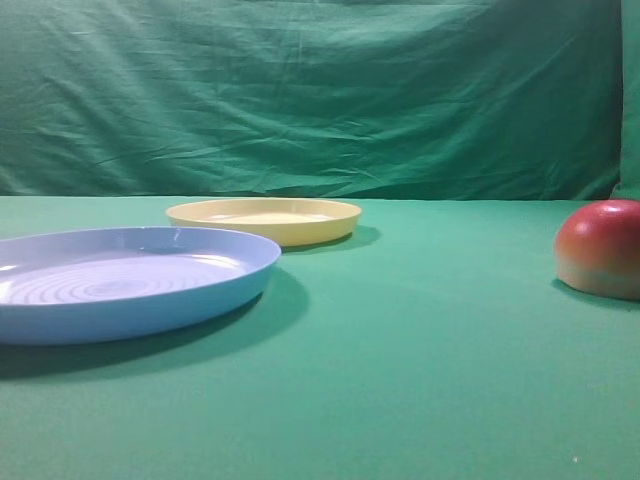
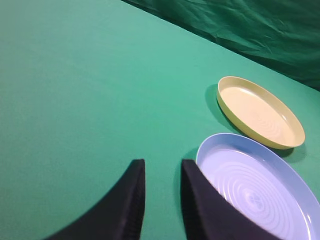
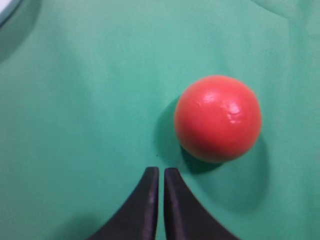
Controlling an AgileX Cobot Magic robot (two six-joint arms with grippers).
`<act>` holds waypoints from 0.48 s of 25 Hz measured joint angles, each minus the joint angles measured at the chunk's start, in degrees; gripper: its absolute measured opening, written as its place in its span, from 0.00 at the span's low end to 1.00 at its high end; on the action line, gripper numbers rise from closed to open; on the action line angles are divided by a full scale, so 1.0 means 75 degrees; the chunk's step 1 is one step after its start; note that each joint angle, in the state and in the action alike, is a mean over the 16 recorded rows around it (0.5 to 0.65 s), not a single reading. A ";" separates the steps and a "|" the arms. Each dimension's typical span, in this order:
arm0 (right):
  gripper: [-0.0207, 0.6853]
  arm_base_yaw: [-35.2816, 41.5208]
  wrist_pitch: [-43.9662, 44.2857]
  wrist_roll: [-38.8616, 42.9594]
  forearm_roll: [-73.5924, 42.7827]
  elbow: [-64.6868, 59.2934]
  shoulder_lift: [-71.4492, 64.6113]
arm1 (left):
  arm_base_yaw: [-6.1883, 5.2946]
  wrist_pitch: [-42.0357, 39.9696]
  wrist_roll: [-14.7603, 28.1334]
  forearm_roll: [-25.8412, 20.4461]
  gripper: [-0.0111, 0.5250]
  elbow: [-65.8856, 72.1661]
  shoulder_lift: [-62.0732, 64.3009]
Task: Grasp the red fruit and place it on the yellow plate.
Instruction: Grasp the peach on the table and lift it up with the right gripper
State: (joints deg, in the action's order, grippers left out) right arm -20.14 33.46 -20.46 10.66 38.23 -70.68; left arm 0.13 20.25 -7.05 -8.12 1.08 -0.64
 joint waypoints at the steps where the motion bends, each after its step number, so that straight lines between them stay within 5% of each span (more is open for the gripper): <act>1: 0.35 -0.0006 -0.0081 0.0062 -0.0062 0.0033 -0.0048 | 0.0000 0.0000 0.0000 0.0000 0.31 0.0000 0.0000; 12: 0.90 -0.0010 -0.0650 0.0989 -0.0558 0.0519 -0.1116 | 0.0000 0.0000 0.0000 0.0000 0.31 0.0000 0.0000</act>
State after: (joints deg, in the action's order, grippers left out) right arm -20.21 28.58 -13.04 6.48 42.13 -79.05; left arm 0.13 20.25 -7.05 -8.12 1.08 -0.64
